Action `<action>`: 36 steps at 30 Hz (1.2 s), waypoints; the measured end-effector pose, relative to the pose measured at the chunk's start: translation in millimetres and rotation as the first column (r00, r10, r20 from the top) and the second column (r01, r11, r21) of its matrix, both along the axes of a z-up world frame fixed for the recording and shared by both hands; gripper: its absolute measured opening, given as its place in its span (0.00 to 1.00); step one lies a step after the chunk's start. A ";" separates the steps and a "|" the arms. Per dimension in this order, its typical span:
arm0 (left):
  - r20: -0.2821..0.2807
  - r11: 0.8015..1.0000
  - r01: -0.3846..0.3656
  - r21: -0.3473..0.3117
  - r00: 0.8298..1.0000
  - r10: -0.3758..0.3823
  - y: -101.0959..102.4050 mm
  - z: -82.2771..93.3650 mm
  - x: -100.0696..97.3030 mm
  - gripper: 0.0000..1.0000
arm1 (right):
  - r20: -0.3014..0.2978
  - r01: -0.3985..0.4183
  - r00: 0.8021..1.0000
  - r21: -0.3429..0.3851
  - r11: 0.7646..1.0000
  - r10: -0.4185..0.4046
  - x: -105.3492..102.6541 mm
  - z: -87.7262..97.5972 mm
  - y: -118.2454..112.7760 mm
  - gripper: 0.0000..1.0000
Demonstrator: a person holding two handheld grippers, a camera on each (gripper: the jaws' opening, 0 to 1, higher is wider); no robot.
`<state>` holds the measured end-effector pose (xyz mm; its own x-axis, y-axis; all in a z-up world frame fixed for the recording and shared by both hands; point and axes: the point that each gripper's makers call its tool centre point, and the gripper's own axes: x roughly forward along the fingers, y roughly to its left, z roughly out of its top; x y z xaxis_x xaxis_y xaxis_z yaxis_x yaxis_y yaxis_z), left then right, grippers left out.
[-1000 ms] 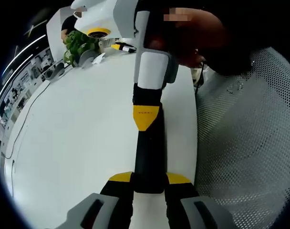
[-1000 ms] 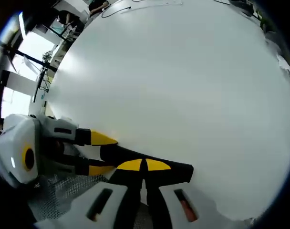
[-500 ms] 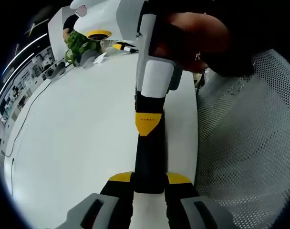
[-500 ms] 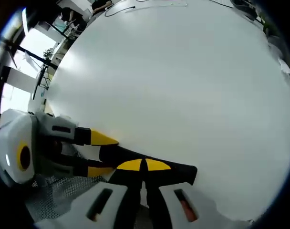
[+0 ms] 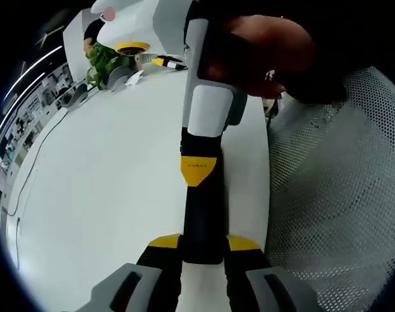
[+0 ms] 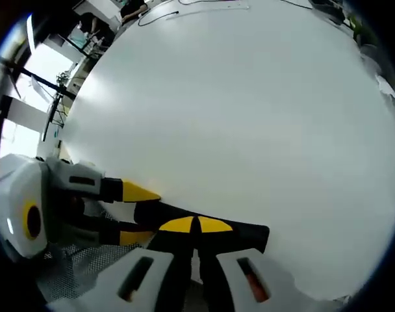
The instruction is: Press the specified remote control buttons in sequence, fully releasing each button before pressing the next.
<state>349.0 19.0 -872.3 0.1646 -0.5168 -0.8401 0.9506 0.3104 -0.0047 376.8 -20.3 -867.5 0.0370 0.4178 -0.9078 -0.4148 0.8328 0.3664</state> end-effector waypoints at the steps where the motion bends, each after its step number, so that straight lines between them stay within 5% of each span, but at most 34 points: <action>1: 0.000 1.000 0.000 0.000 1.000 0.000 0.0 0.0 -0.1 0.25 | -0.002 0.002 1.000 0.003 1.000 -0.002 -0.2 0.1 -0.1 0.00; 36: 0.006 1.000 -0.010 -0.017 1.000 0.010 0.0 0.1 0.8 0.25 | -0.099 -0.062 0.993 -0.019 0.998 0.060 -16.7 2.5 -0.8 0.00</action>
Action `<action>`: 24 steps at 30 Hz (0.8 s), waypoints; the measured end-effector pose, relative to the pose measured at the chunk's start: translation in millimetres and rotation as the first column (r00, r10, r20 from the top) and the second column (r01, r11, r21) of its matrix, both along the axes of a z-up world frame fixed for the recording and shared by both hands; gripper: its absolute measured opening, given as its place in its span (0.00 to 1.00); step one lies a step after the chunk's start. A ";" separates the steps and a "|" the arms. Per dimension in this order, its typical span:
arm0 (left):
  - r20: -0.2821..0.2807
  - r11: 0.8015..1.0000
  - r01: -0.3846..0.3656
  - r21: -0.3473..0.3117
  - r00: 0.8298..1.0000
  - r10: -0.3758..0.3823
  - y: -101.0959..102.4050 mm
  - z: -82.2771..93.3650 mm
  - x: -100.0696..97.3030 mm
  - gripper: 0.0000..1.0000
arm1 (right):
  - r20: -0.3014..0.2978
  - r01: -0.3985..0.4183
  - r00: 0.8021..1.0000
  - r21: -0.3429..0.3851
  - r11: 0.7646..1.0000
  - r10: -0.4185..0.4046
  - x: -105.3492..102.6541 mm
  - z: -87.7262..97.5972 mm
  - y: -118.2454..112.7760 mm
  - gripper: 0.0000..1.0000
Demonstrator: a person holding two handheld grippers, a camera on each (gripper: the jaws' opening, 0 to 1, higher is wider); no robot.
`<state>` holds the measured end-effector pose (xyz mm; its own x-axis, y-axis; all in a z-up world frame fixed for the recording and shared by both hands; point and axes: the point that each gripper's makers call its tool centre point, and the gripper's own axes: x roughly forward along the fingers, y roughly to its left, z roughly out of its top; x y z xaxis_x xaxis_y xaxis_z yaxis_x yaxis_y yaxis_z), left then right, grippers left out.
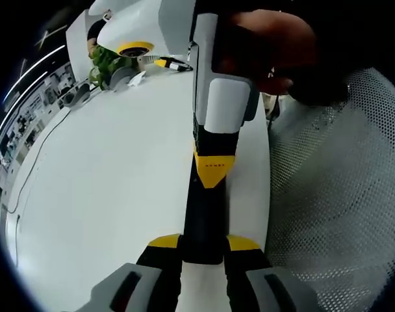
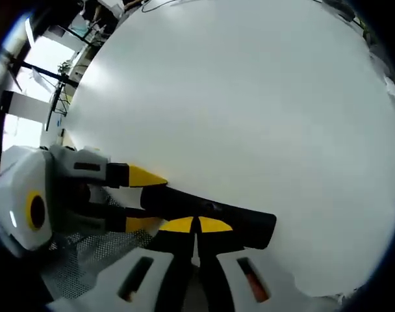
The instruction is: Press the specified remote control buttons in sequence, fully releasing each button before pressing the next.
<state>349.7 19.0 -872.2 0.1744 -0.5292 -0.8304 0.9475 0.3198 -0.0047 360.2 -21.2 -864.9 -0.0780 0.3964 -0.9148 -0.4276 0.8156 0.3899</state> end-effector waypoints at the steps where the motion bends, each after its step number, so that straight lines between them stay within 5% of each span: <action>1: 0.000 1.000 0.000 0.000 1.000 0.000 0.0 -0.1 0.2 0.25 | -0.001 0.001 1.000 0.001 1.000 -0.001 -0.1 0.0 0.0 0.00; 24: 0.001 1.000 0.003 0.002 1.000 -0.004 0.3 0.4 -0.3 0.25 | -0.003 -0.016 1.000 -0.004 1.000 0.016 -2.7 -0.9 0.7 0.00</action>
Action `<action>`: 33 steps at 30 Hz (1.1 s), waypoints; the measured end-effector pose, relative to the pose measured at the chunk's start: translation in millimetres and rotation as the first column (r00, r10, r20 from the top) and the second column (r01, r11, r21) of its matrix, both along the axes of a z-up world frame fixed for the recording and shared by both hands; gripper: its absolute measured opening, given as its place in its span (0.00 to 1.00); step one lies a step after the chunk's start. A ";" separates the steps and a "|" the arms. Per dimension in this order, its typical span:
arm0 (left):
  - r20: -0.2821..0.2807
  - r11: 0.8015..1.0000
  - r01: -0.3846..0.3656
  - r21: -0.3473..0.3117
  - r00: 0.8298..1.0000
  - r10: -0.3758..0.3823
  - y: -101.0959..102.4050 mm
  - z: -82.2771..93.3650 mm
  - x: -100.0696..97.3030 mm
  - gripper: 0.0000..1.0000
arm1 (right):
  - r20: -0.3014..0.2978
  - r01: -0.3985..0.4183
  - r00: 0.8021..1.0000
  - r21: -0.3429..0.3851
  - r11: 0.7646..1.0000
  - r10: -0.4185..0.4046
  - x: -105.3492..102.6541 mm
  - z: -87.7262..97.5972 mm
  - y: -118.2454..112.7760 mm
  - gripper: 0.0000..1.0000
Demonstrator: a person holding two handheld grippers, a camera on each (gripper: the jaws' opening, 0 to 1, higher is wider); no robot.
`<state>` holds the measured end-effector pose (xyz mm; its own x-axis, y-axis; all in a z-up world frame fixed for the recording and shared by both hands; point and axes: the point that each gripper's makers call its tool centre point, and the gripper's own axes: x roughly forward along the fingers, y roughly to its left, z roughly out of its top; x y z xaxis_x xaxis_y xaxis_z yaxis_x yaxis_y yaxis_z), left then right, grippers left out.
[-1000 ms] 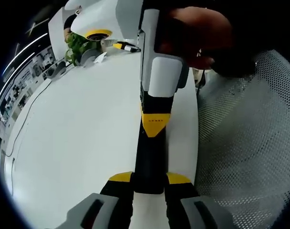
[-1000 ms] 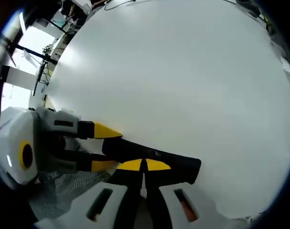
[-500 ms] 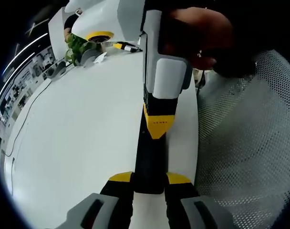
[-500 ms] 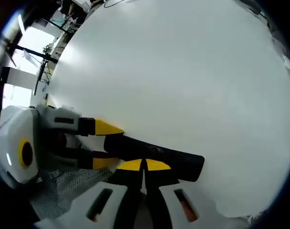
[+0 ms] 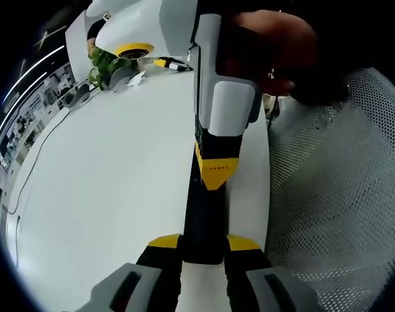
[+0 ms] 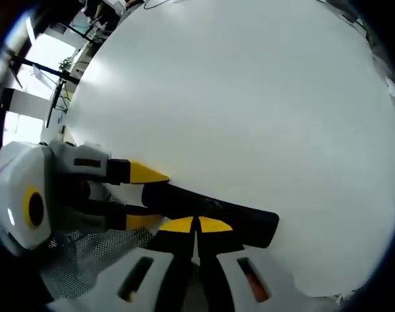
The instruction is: Press the specified remote control buttons in sequence, fully releasing each button before pressing the next.
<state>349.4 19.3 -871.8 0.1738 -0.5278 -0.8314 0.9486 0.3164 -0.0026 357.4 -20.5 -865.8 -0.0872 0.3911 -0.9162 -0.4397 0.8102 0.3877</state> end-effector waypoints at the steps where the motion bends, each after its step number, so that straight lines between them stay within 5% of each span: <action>1: 0.000 1.000 0.000 0.000 1.000 0.000 -0.2 0.0 -0.1 0.25 | 0.002 -0.001 1.000 -0.005 1.000 0.001 0.3 0.0 -0.9 0.00; 21: 0.001 1.000 0.002 -0.001 1.000 -0.002 -0.7 -0.3 0.1 0.25 | 0.008 0.075 0.997 -0.001 0.997 -0.075 9.8 3.3 -12.0 0.00; 33: 0.000 1.000 -0.002 -0.007 1.000 0.002 -0.3 -0.3 0.2 0.25 | -0.001 0.042 0.999 -0.007 0.999 -0.042 5.4 1.0 -5.9 0.00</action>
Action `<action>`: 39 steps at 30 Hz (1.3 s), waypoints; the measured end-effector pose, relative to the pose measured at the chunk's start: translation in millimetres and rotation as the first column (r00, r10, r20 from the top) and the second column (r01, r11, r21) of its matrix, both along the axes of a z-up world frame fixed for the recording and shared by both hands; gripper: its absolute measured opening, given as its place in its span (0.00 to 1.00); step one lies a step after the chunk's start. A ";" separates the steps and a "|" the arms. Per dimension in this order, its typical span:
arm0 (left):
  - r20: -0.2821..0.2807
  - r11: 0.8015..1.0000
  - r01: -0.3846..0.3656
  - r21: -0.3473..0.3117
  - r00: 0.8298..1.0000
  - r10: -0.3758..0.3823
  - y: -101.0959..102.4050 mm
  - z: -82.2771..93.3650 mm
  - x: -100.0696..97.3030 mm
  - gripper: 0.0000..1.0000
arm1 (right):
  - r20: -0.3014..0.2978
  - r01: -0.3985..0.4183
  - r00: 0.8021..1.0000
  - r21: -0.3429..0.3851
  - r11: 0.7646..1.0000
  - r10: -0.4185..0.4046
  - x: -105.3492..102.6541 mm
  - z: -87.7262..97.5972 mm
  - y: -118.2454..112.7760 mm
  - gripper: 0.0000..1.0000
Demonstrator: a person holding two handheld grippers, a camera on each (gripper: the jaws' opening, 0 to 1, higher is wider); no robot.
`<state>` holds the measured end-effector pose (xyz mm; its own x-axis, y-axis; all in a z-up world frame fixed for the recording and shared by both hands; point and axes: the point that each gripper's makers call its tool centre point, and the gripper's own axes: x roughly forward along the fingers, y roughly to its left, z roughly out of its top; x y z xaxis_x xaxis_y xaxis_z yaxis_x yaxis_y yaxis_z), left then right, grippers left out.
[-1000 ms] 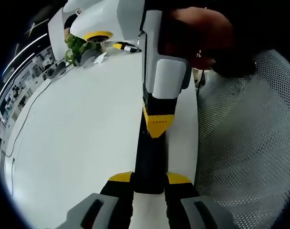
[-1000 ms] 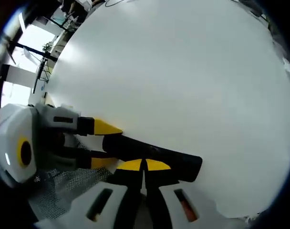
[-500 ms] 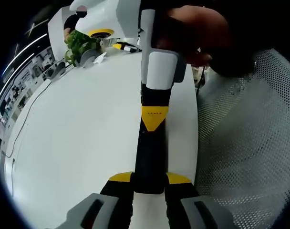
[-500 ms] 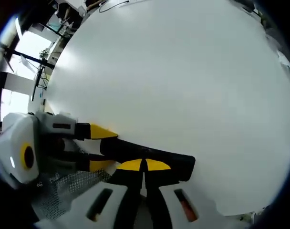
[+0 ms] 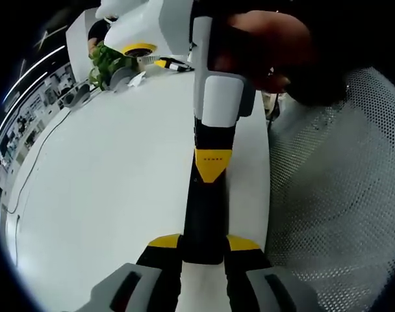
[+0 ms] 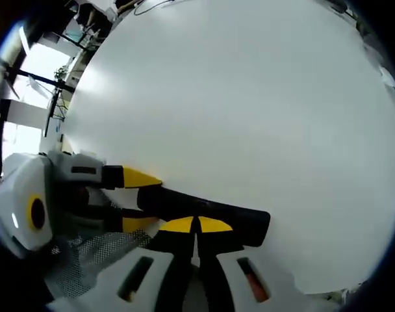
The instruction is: Press the specified remote control buttons in sequence, fully releasing each button before pressing the next.
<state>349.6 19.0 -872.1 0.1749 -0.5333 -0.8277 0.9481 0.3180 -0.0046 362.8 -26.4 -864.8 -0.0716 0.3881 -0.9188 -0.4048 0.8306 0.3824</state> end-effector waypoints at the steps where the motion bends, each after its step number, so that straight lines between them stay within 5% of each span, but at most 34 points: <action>1: -0.001 1.000 0.000 0.000 1.000 0.000 0.1 0.0 0.1 0.25 | 0.001 -0.002 1.000 -0.002 1.000 0.002 -0.4 0.1 -0.1 0.00; 26: 0.006 1.000 0.005 -0.009 1.000 -0.005 -0.4 0.3 -0.4 0.25 | -0.051 0.075 0.996 0.035 0.997 -0.073 0.3 -0.9 -1.6 0.00; 39: 0.005 1.000 0.003 -0.009 1.000 -0.003 -0.6 0.2 -0.3 0.25 | -0.092 0.013 0.996 -0.016 1.000 -0.014 -12.7 -3.0 -5.6 0.00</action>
